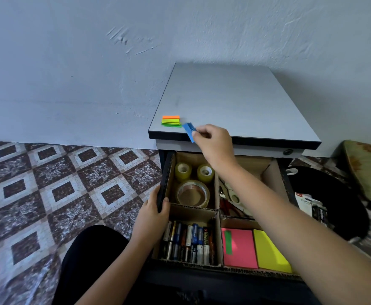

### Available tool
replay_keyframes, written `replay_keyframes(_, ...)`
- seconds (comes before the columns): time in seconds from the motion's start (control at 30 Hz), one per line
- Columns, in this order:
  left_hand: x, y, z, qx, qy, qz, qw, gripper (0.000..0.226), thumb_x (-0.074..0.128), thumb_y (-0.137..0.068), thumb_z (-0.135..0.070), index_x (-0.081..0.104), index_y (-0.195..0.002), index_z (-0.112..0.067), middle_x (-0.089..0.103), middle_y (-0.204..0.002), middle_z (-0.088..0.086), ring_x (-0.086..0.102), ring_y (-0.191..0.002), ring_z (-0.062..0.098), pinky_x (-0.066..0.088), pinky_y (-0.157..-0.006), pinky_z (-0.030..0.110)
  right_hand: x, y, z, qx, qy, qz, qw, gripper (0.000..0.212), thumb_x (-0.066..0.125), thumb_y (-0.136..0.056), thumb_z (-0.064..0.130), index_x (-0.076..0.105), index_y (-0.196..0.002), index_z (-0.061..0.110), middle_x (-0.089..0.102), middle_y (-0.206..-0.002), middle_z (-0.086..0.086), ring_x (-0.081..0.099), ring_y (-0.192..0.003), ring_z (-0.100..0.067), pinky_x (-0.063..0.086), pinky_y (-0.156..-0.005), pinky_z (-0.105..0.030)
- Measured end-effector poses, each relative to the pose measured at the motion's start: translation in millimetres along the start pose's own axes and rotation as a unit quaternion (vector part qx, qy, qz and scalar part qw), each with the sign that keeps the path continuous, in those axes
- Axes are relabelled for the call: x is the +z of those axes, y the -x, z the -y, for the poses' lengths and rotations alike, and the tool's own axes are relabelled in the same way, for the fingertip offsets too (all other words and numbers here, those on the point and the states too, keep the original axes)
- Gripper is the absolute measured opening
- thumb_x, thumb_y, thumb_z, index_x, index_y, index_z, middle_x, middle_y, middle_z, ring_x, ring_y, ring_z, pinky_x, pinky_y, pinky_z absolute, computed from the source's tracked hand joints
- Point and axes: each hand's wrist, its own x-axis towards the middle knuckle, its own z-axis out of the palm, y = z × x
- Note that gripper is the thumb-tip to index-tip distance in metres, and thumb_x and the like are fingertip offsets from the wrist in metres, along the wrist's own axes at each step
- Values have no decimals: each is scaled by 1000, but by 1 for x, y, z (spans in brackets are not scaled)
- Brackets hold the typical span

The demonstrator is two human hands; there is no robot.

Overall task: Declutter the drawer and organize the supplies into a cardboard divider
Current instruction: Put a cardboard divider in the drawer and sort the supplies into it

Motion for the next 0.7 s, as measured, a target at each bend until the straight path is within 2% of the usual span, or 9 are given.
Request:
replay_keyframes(0.07,1,-1,0,1,-5,1,1000,49,40,-97,-38,26,-144,-29,62,-112,7,61,-69,15,42,-51,24,-11,25,-7,44,-38,5,998,20,58,-91,16,69,-107,11,65,-91,5,56,-75,2,44,-62,-4)
replay_keyframes(0.13,2,-2,2,4,-7,5,1000,50,40,-97,-38,26,-145,-29,63,-108,10,59,-68,18,40,-49,25,-21,51,-20,85,-70,-4,994,20,61,-89,13,69,-106,9,65,-85,5,58,-76,-1,46,-66,-12)
replay_keyframes(0.2,2,-3,3,3,-11,7,1000,50,39,-97,-38,25,-145,-28,63,-111,13,62,-79,27,41,-52,27,-33,76,-35,133,-74,-4,988,21,62,-87,11,69,-108,9,65,-84,5,60,-79,-6,48,-72,-18)
replay_keyframes(0.33,2,-3,6,4,-10,2,1000,50,38,-97,-41,24,-144,-31,57,-126,11,60,-98,31,49,-70,34,-56,123,-60,189,-21,30,981,23,61,-88,12,68,-111,11,65,-93,5,60,-90,-7,44,-75,-12)
replay_keyframes(0.47,2,-2,6,1,-5,4,1000,50,38,-97,-41,24,-144,-31,56,-127,12,60,-99,34,49,-73,37,-64,154,-81,245,41,80,965,16,63,-87,10,71,-101,12,66,-92,6,61,-92,-9,44,-74,-16)
replay_keyframes(0.57,2,0,4,7,-8,0,1000,50,37,-98,-39,24,-145,-29,55,-129,12,60,-98,31,48,-72,36,-63,164,-96,276,95,77,953,14,62,-87,10,72,-97,11,70,-97,1,63,-86,-11,47,-71,-19)
replay_keyframes(0.63,1,1,3,9,-8,-1,1000,50,37,-98,-39,24,-145,-29,56,-129,12,60,-97,31,48,-72,36,-61,165,-101,281,145,76,946,17,61,-88,13,72,-101,10,71,-103,-2,61,-84,-10,45,-64,-17)
replay_keyframes(0.7,1,1,4,7,-8,-1,1000,50,37,-98,-40,23,-145,-31,57,-126,14,60,-101,34,49,-79,41,-59,163,-102,277,186,77,940,21,60,-90,16,70,-107,11,70,-107,-2,63,-91,-13,47,-72,-20)
